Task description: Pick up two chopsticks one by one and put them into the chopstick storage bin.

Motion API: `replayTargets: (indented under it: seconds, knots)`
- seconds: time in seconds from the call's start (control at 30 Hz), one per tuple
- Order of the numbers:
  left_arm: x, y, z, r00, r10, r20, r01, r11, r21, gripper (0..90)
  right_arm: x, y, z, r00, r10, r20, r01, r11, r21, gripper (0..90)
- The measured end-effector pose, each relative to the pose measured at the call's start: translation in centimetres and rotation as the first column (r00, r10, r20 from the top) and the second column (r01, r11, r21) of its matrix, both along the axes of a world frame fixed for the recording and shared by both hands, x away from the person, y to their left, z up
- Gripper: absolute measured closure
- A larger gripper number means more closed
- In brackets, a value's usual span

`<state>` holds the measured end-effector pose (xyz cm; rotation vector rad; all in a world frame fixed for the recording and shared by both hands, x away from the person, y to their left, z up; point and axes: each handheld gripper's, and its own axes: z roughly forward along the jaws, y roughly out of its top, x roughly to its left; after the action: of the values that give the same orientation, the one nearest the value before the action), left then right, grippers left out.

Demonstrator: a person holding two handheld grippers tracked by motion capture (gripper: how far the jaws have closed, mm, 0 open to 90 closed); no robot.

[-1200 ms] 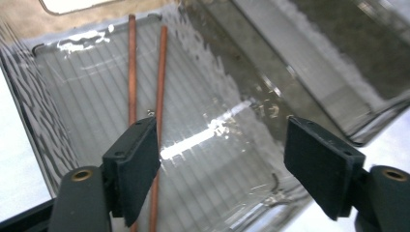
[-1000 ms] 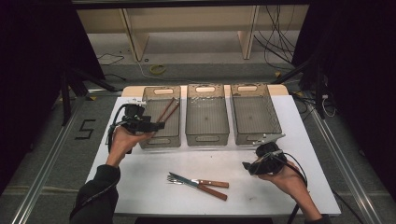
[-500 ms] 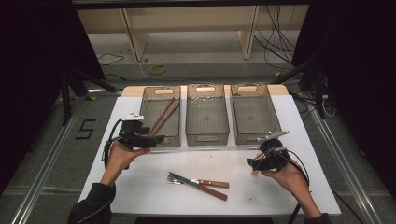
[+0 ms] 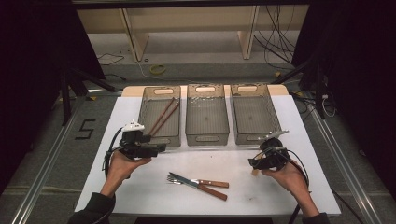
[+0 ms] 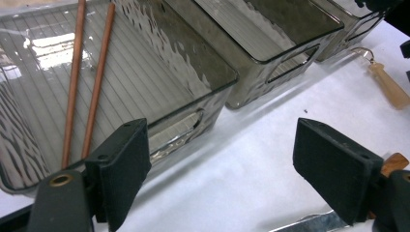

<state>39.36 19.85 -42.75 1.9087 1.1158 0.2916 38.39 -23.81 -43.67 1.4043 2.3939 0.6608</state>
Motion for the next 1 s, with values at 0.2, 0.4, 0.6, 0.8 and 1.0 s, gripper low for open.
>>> replayTargets:
  seconds: [0.2, 0.4, 0.6, 0.8, 1.0]
  knots:
    - [-0.9, -0.2, -0.6, 0.9999, -0.005, 0.009, 0.005, 1.0000, -0.006, 19.7, 0.3, -0.1, -0.4, 0.9997, -0.017, -0.016, 0.017, 1.000, -0.003, 29.7]
    - [-1.6, -0.6, -0.9, 0.9995, -0.023, 0.022, 0.023, 0.9994, -0.024, 18.7, 0.8, -0.2, -0.9, 0.9988, -0.020, -0.043, 0.020, 1.000, -0.009, 30.0]
    - [-2.2, -0.8, -1.4, 0.9987, -0.038, 0.033, 0.039, 0.9987, -0.032, 18.4, 1.2, -0.3, -1.3, 0.9972, -0.023, -0.071, 0.022, 1.000, -0.014, 30.3]
    - [-2.5, -1.1, -2.0, 0.9984, -0.049, 0.028, 0.050, 0.9983, -0.030, 18.1, 1.3, -0.3, -1.4, 0.9959, -0.028, -0.085, 0.027, 1.000, -0.012, 31.2]
    - [-3.0, -1.1, -2.2, 0.9982, -0.054, 0.024, 0.055, 0.9983, -0.021, 18.1, 1.4, -0.2, -1.5, 0.9950, -0.034, -0.094, 0.032, 0.999, -0.015, 31.7]
